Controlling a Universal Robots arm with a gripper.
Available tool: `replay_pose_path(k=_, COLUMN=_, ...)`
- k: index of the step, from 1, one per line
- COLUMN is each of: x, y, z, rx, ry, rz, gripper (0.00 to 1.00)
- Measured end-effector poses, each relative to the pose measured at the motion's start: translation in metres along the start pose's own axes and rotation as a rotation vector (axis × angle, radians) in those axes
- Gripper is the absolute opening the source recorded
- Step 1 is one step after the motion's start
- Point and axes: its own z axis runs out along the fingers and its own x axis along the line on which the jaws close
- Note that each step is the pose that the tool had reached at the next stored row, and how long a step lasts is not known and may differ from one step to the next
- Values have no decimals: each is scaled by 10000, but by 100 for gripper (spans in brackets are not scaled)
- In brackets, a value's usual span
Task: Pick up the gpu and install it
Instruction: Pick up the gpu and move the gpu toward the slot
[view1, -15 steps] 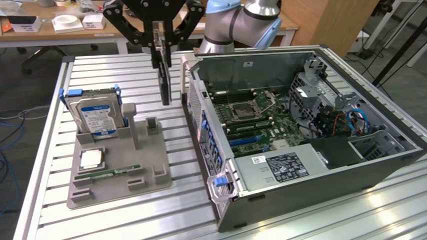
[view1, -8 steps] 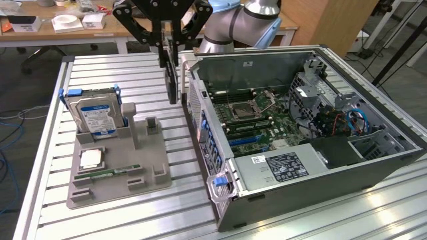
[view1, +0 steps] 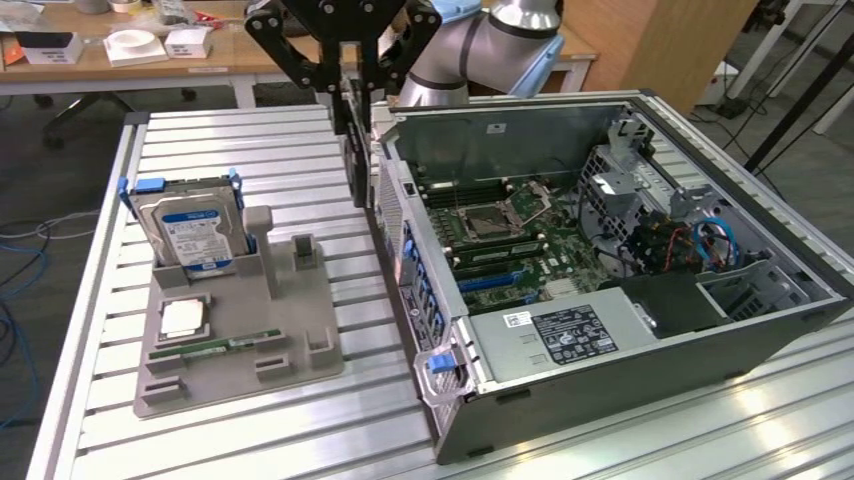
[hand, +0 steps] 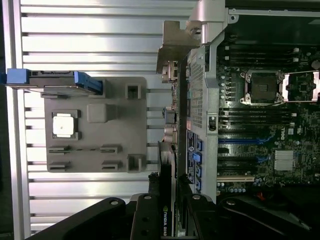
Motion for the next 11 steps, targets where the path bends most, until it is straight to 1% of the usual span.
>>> replay_pose_path(k=11, x=-165, y=4, z=5, rx=-1, ry=0, rz=0, gripper=25)
